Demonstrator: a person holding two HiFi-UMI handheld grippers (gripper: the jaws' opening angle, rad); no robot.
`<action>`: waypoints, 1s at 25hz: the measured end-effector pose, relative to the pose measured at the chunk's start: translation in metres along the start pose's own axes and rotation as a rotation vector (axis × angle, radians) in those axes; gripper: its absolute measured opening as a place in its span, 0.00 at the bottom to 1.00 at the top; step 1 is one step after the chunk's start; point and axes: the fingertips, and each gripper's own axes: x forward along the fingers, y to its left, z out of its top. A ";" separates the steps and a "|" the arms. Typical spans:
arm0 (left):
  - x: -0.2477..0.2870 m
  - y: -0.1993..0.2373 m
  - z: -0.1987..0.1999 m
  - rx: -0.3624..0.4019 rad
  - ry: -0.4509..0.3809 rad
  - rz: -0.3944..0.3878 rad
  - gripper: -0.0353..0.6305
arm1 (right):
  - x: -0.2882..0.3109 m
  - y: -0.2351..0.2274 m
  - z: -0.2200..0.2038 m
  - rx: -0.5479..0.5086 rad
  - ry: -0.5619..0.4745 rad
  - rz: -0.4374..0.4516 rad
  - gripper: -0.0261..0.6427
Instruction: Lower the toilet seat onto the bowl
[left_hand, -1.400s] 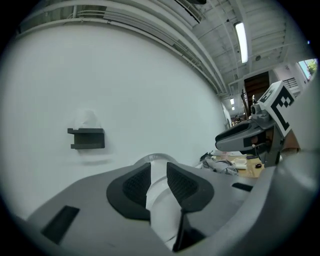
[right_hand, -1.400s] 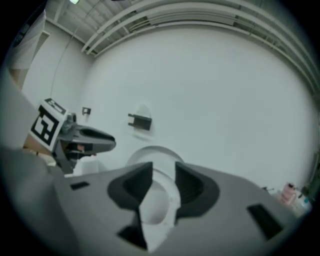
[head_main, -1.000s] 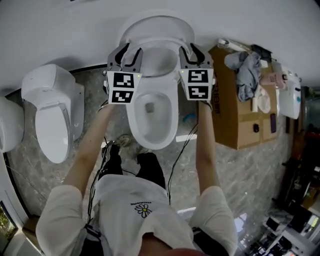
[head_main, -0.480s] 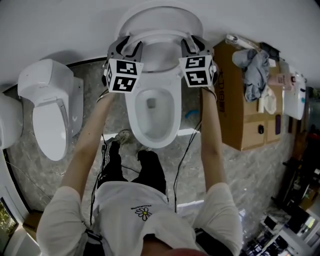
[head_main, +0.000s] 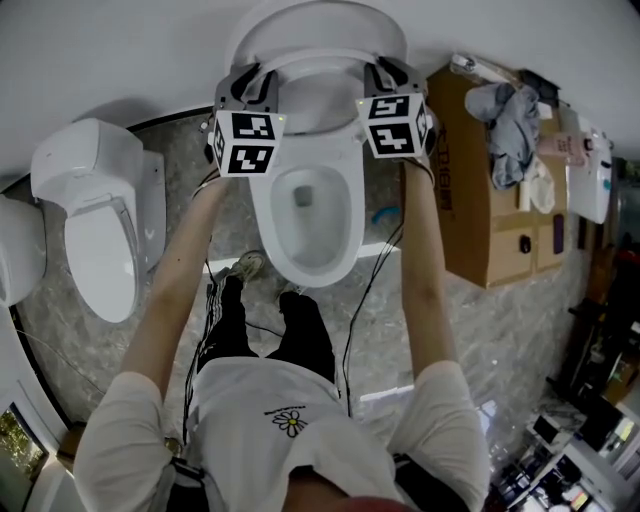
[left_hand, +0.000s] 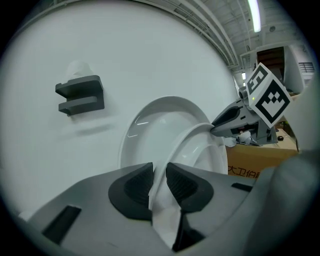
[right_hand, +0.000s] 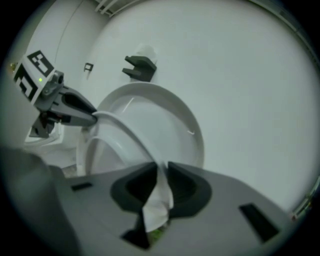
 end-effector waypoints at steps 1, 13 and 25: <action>0.001 0.000 0.000 -0.008 0.001 -0.009 0.20 | 0.000 0.000 0.000 -0.010 0.006 -0.010 0.17; -0.006 0.000 0.002 -0.042 -0.024 -0.060 0.21 | -0.004 0.002 0.002 -0.020 0.045 -0.048 0.15; -0.042 -0.021 -0.002 0.005 0.007 -0.115 0.21 | -0.044 0.012 -0.010 -0.055 0.052 -0.059 0.15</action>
